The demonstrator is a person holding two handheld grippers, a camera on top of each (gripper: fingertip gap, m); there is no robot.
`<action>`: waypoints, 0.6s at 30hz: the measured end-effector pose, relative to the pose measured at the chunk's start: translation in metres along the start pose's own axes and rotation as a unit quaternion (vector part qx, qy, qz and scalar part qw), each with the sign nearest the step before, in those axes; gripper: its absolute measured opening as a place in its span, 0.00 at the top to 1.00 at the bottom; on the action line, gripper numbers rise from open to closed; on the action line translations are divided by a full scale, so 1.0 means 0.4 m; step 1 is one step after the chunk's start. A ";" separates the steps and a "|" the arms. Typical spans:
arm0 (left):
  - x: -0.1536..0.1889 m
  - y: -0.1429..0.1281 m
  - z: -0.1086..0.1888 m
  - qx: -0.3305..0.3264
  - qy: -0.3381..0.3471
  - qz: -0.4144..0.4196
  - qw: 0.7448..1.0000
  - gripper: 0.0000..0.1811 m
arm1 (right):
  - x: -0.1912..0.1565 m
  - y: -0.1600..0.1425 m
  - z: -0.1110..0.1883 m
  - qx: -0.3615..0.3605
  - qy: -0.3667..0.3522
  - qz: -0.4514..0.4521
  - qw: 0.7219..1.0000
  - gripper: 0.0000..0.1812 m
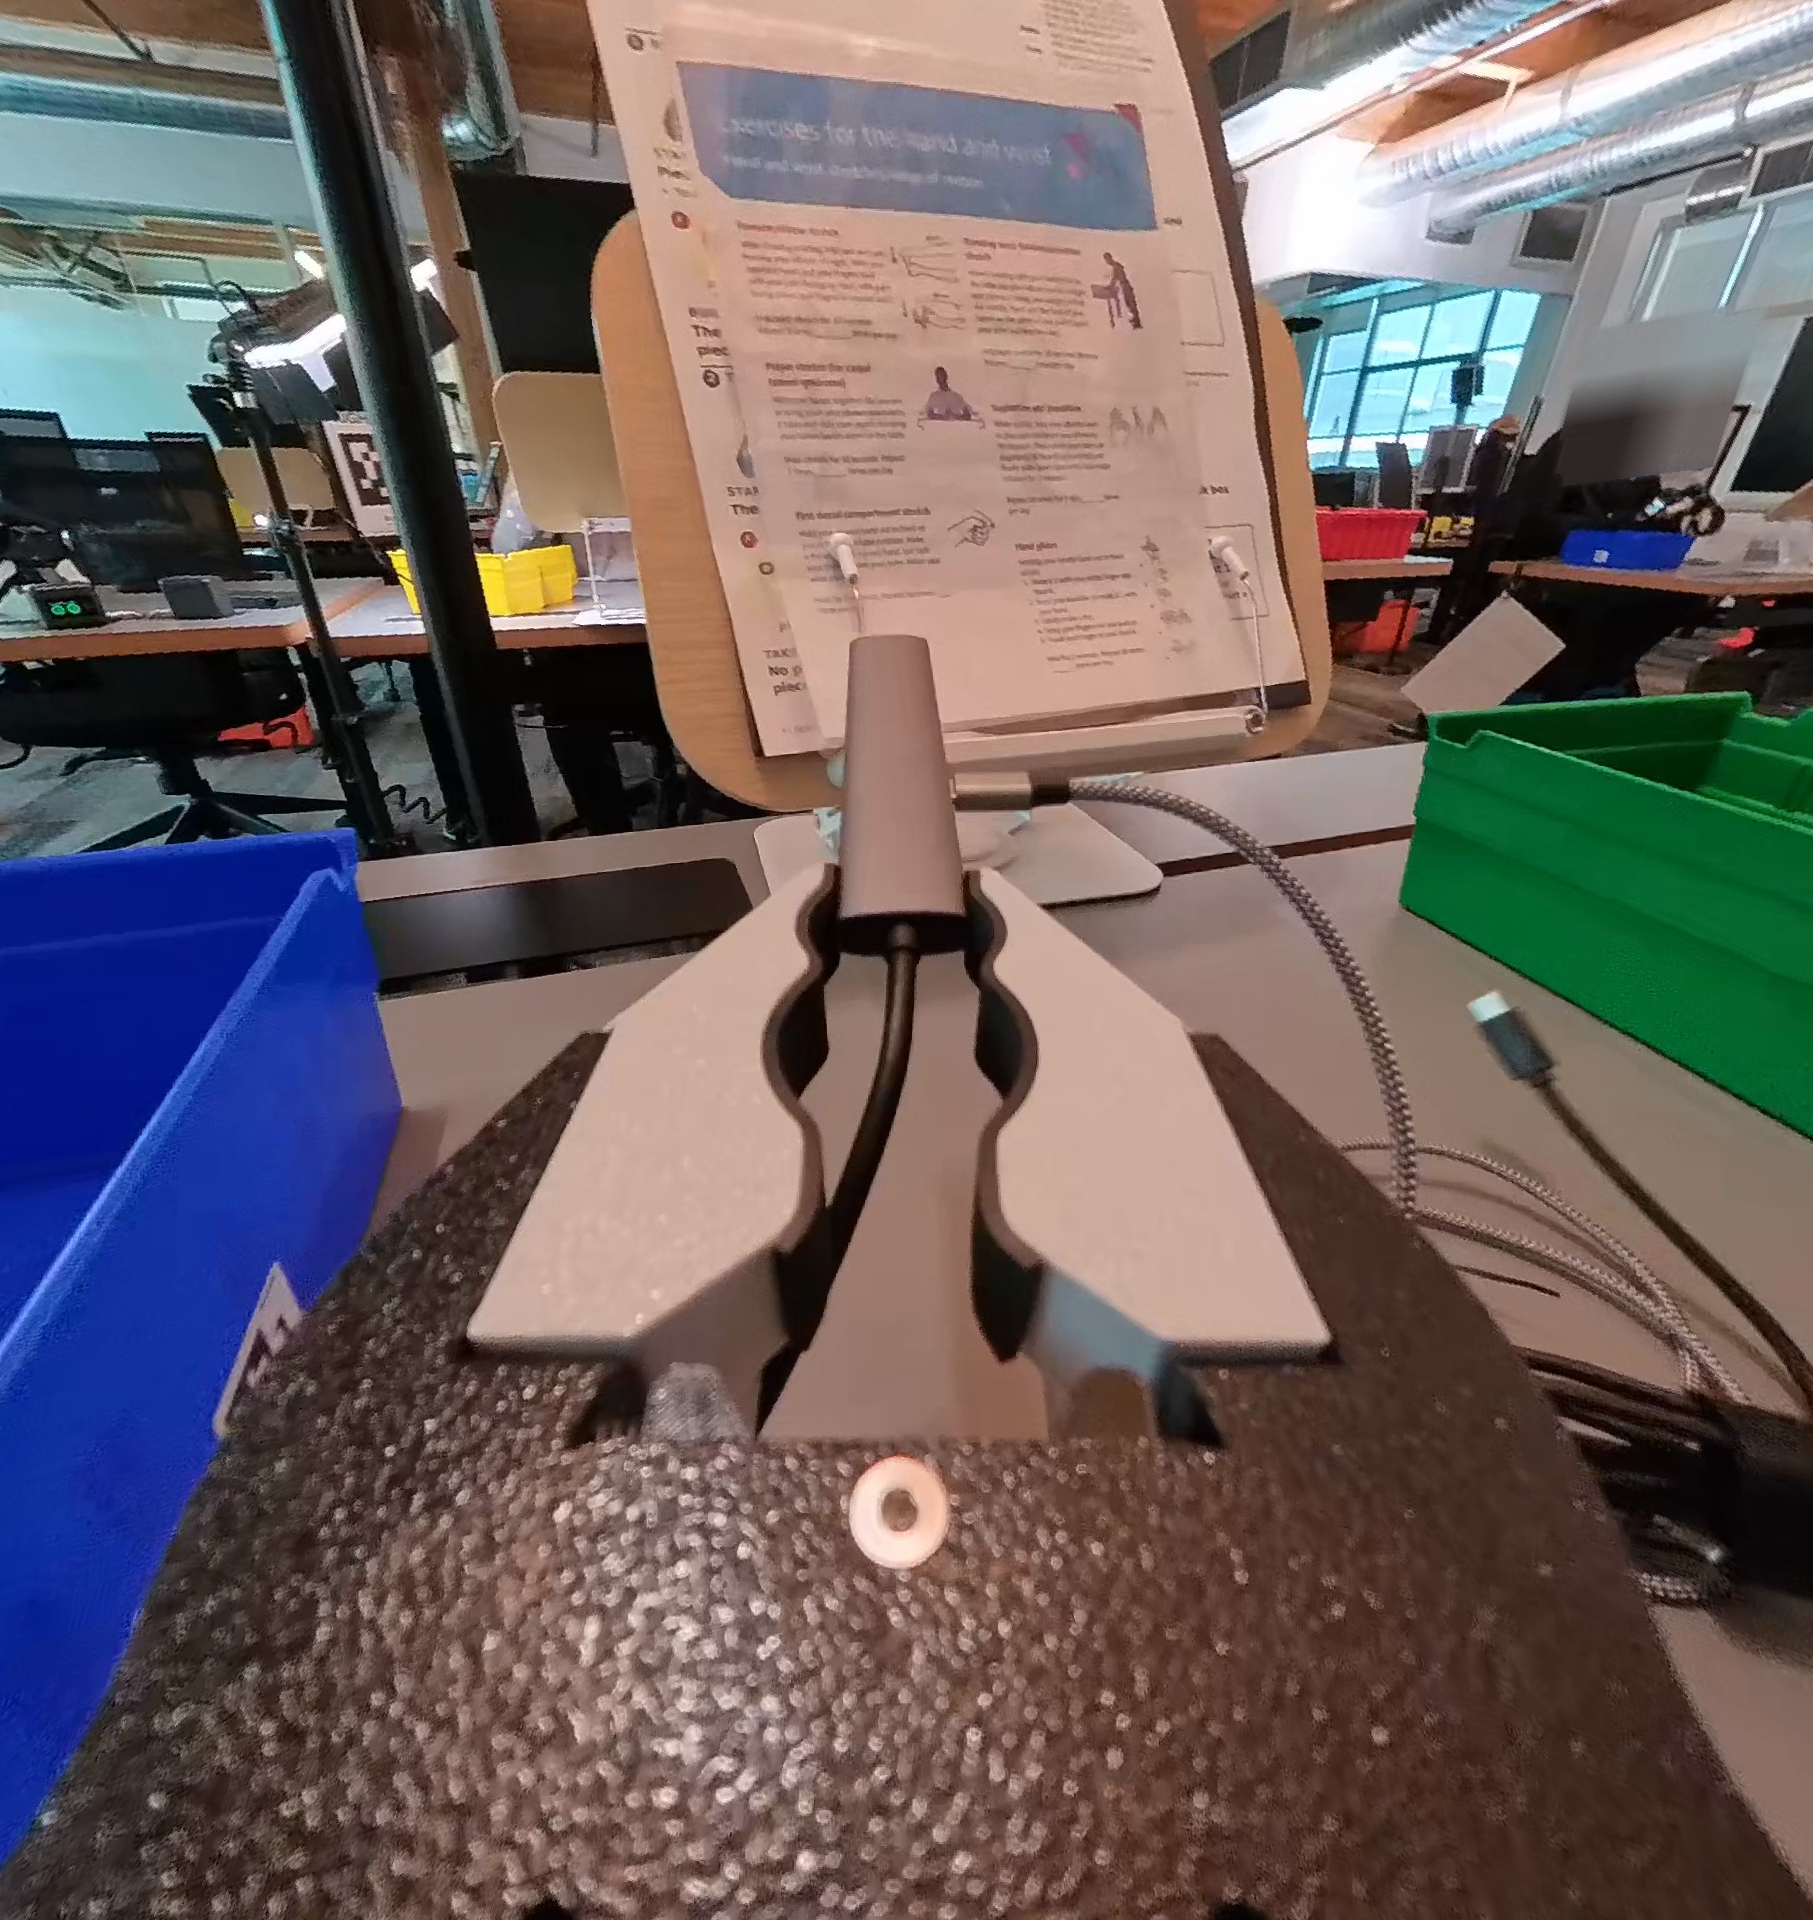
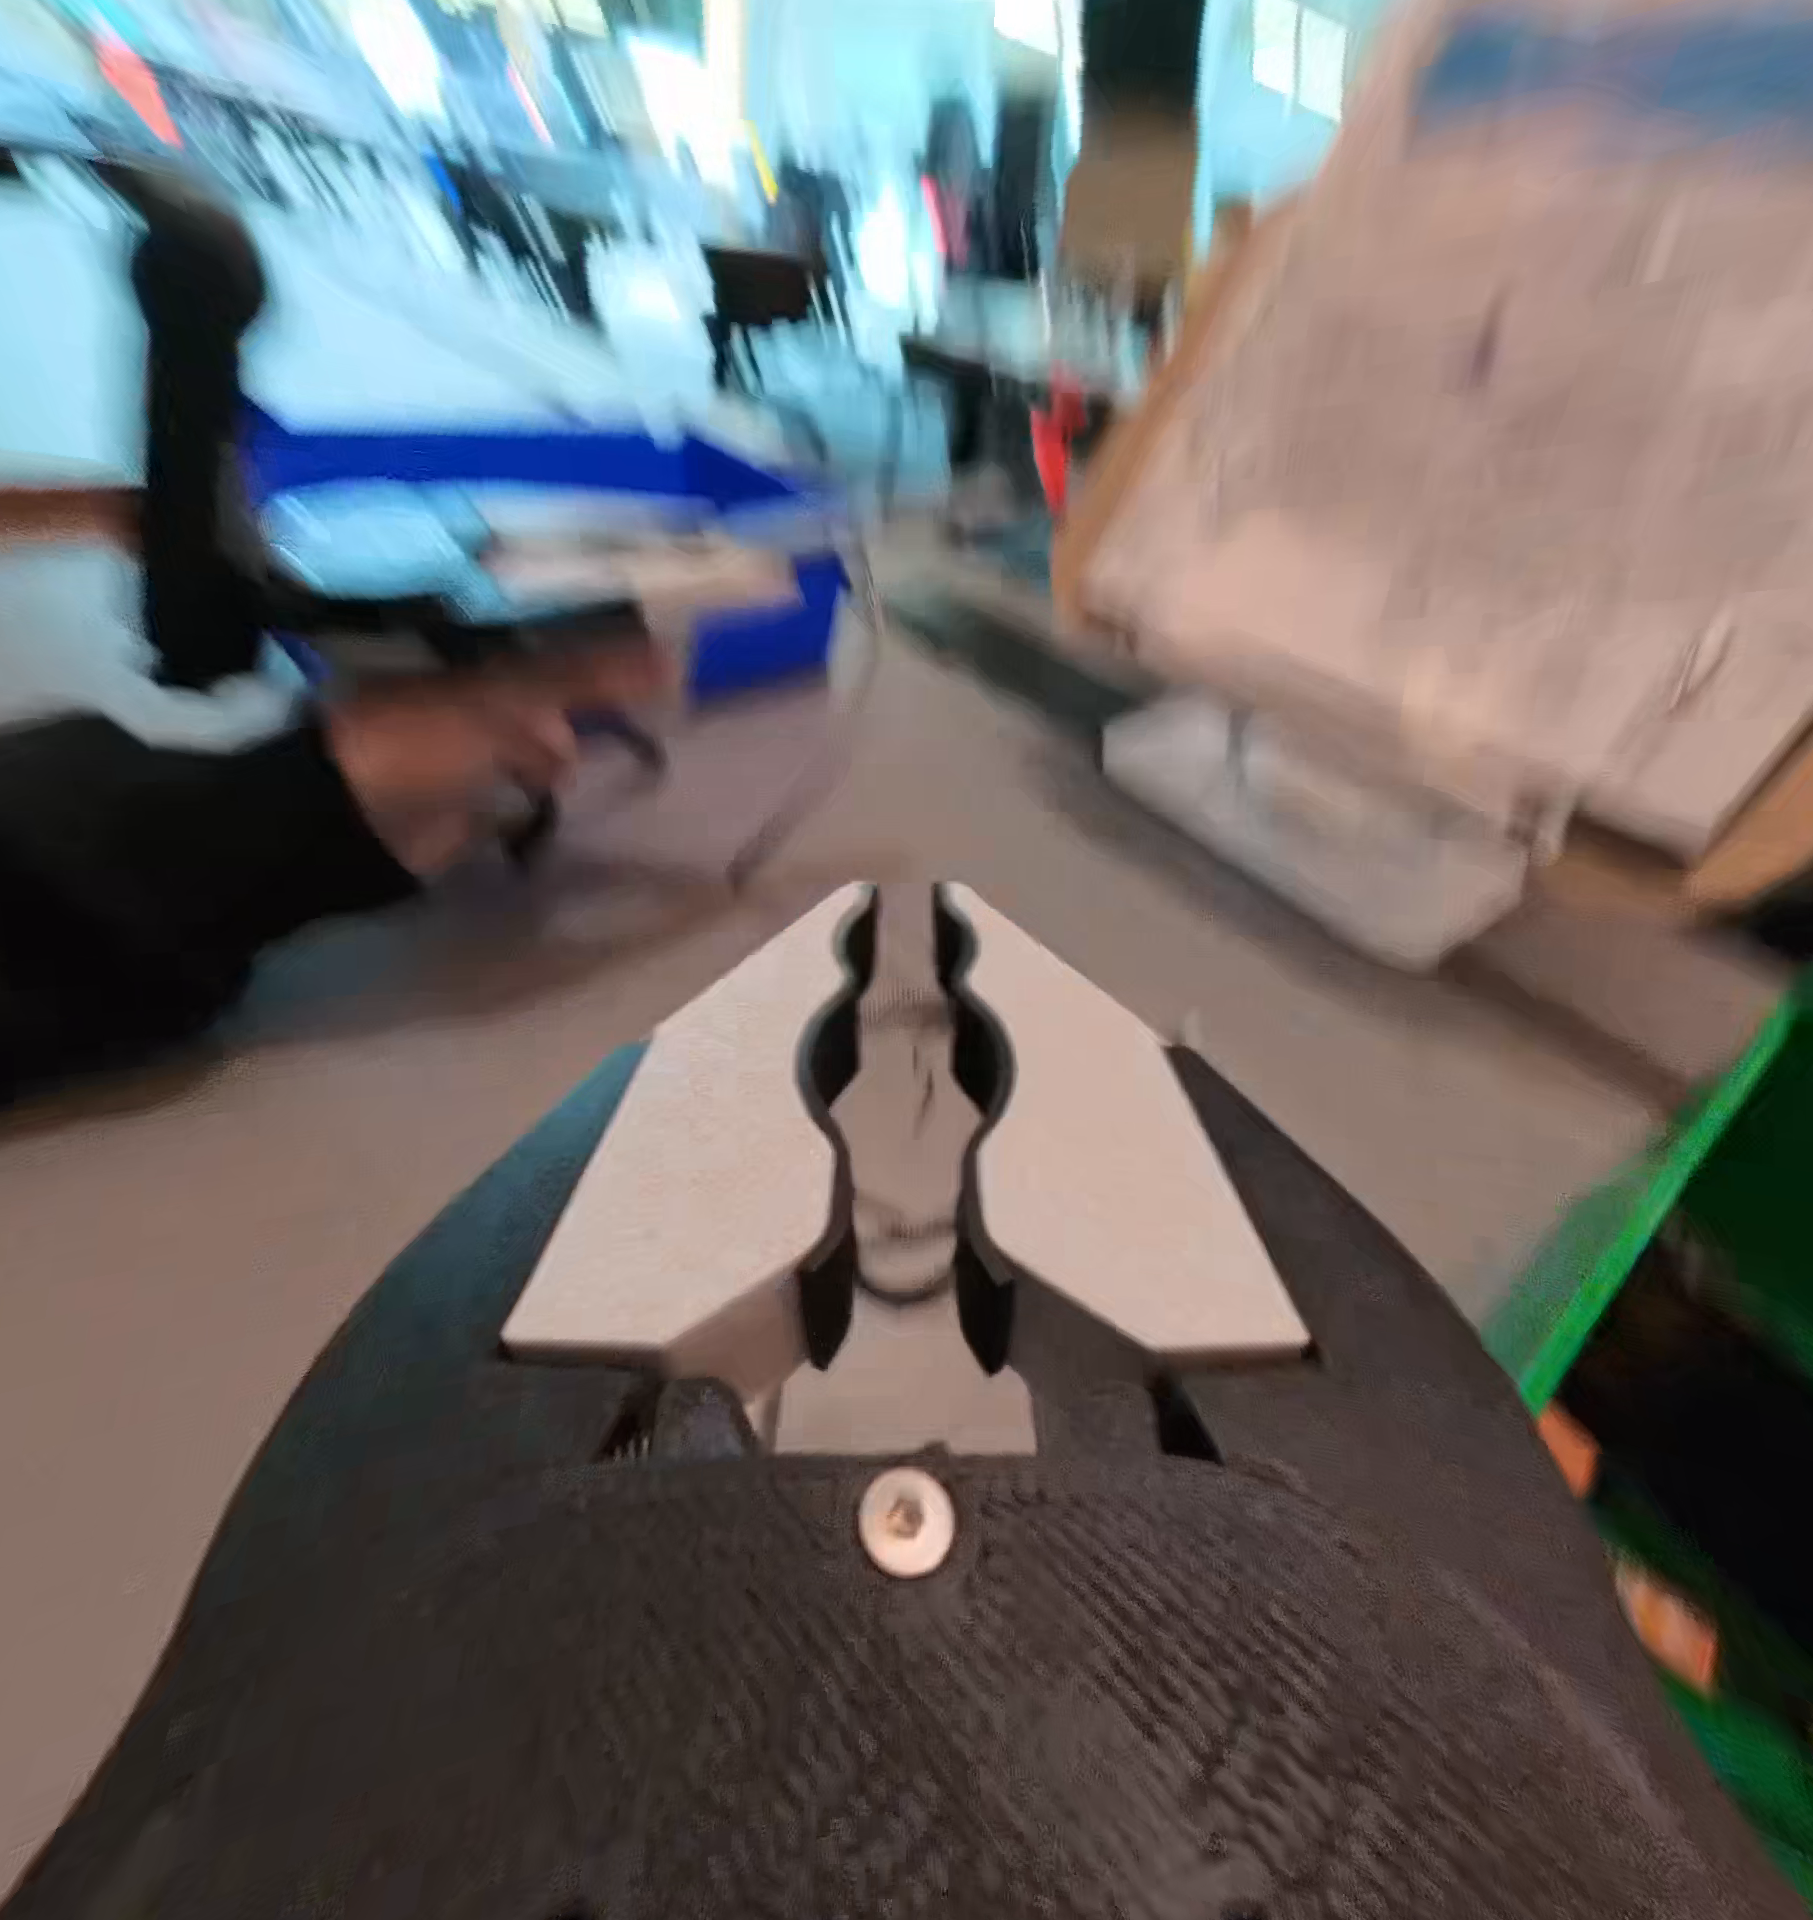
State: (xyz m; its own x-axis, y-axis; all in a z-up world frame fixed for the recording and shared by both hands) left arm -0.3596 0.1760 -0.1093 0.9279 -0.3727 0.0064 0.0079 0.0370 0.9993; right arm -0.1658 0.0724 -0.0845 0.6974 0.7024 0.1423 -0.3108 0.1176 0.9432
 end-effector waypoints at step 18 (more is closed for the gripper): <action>0.016 -0.034 -0.019 -0.032 -0.018 -0.014 0.999 0.88 | -0.080 -0.179 -0.146 -0.289 -0.022 0.199 0.936 0.86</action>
State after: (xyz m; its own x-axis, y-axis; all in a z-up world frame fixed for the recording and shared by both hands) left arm -0.3510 0.1802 -0.1231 0.9133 -0.4069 -0.0182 0.0581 0.0859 0.9946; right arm -0.2038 0.0825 -0.1742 0.4745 0.7427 0.4725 -0.8400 0.2218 0.4951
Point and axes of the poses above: each gripper's, where its closed fingertips meet, z back along the fingers, y out of its top, x = y × z across the jaws, the point moved 3 cm from there along z, back along the fingers, and after that the axes turned 5 degrees about -x, right-handed, at the moved point
